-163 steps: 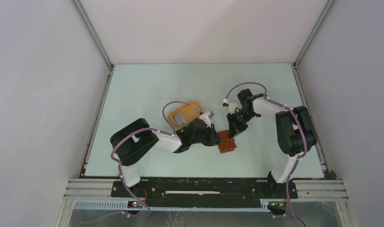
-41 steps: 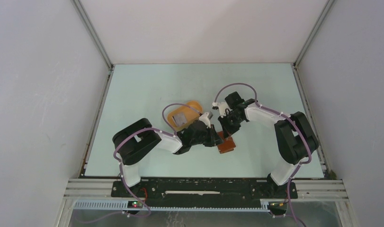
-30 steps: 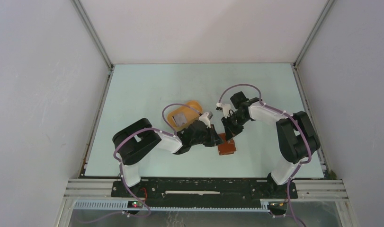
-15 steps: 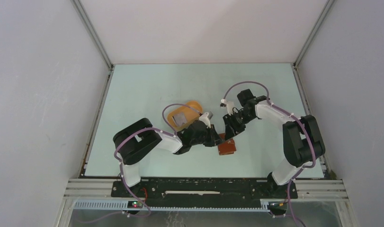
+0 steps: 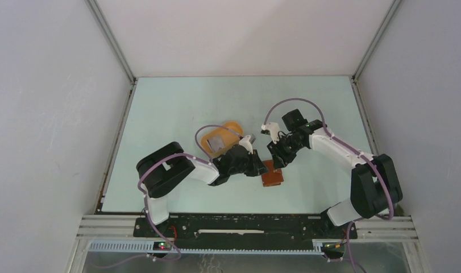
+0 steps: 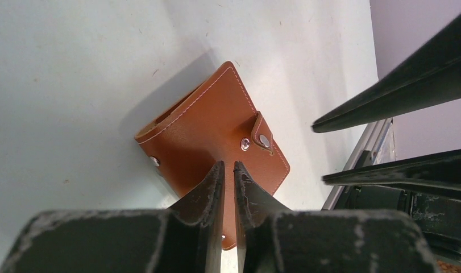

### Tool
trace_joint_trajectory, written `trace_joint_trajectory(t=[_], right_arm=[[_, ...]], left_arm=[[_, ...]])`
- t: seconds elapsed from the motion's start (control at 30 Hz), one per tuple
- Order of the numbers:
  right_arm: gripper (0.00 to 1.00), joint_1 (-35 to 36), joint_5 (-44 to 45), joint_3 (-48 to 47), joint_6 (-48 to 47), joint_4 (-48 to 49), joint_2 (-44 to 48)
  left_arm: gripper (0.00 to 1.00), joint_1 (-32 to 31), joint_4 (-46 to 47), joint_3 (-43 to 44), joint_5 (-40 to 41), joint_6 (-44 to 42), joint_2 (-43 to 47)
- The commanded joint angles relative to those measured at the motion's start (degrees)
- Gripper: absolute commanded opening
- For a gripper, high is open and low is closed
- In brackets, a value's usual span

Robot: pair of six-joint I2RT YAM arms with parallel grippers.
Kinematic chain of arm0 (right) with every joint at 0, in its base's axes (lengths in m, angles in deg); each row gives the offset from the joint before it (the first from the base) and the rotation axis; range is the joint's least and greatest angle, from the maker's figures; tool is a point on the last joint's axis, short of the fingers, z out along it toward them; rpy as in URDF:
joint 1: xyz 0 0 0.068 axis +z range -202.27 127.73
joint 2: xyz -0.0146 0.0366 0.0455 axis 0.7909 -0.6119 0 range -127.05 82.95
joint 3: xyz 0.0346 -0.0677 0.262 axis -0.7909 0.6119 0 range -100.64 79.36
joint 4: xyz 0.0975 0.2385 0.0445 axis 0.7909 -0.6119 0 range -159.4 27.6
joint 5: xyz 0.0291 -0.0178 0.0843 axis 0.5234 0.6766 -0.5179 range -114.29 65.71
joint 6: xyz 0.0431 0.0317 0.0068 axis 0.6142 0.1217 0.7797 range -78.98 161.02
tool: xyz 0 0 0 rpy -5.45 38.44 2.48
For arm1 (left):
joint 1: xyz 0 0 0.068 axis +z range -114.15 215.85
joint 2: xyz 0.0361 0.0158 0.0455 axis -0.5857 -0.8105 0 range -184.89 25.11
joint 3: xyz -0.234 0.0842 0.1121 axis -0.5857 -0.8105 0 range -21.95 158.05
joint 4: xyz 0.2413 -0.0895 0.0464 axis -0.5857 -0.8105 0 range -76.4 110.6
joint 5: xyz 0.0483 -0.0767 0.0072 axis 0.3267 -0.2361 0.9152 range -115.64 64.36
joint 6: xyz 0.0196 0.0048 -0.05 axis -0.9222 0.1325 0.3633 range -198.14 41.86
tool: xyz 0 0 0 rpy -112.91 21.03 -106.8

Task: Put the credit cards into the card holder
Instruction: Close the card holder at the center of the board.

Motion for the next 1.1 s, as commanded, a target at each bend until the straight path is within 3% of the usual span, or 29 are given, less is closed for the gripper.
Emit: trace_joint_trajectory(t=[0.0, 0.73, 0.87, 1.07], right_arm=[[0.40, 2.4, 7.5, 0.4, 1.2, 2.2, -2.2], [0.43, 6.6, 12.3, 0.4, 3.2, 3.9, -7.3], [0.36, 7.2, 13.3, 0.4, 3.4, 4.2, -7.5], [0.15, 7.4, 13.4, 0.4, 3.4, 4.1, -7.1]], left_arm=[[0.15, 0.2, 1.8, -0.7, -0.5, 0.5, -0.2], [0.16, 0.3, 2.4, -0.8, -0.6, 0.7, -0.3], [0.15, 0.3, 2.4, -0.8, -0.5, 0.7, -0.3], [0.15, 0.3, 2.4, -0.8, -0.5, 0.8, -0.4]])
